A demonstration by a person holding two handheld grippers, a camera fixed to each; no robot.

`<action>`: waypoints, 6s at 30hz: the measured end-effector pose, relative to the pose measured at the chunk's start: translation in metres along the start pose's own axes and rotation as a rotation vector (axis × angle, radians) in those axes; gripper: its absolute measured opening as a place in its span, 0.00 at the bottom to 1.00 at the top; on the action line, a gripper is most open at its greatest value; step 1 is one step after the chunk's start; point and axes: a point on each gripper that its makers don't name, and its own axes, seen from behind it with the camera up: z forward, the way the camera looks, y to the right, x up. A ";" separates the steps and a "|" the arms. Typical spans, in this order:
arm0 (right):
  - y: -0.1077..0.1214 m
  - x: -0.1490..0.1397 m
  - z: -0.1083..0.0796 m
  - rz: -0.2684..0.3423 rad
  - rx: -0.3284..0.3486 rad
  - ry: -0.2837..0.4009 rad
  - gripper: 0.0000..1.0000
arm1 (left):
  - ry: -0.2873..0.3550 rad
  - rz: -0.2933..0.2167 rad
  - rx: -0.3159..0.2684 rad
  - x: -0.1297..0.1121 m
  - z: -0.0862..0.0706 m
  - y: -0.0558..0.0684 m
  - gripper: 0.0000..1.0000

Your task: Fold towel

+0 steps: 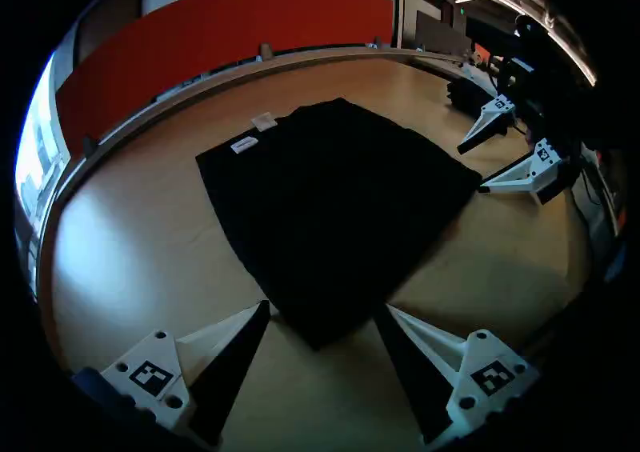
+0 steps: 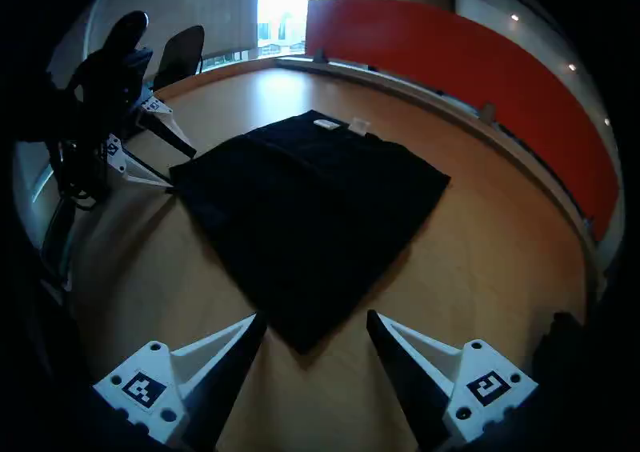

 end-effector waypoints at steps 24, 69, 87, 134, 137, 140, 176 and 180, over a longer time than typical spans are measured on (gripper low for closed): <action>-0.007 -0.005 0.000 0.014 0.043 -0.023 0.68 | -0.020 -0.034 0.012 -0.002 -0.002 -0.001 0.80; -0.002 0.042 -0.042 0.026 0.012 0.073 0.17 | -0.015 -0.082 0.019 0.031 -0.034 0.009 0.11; -0.010 0.077 -0.092 -0.005 -0.004 0.130 0.17 | 0.032 -0.111 0.033 0.067 -0.080 0.011 0.11; -0.011 0.096 -0.131 -0.030 -0.010 0.125 0.17 | 0.039 -0.181 0.018 0.091 -0.122 0.029 0.11; -0.008 0.097 -0.127 -0.025 -0.002 0.117 0.17 | 0.033 -0.182 0.025 0.093 -0.117 0.025 0.11; -0.003 0.097 -0.122 -0.021 0.000 0.106 0.17 | 0.027 -0.183 0.032 0.096 -0.112 0.020 0.11; 0.049 0.076 -0.049 0.021 0.008 -0.039 0.17 | -0.053 -0.181 0.062 0.099 -0.023 -0.017 0.11; 0.053 0.071 -0.039 0.038 0.008 -0.054 0.17 | -0.063 -0.177 0.069 0.097 -0.013 -0.020 0.11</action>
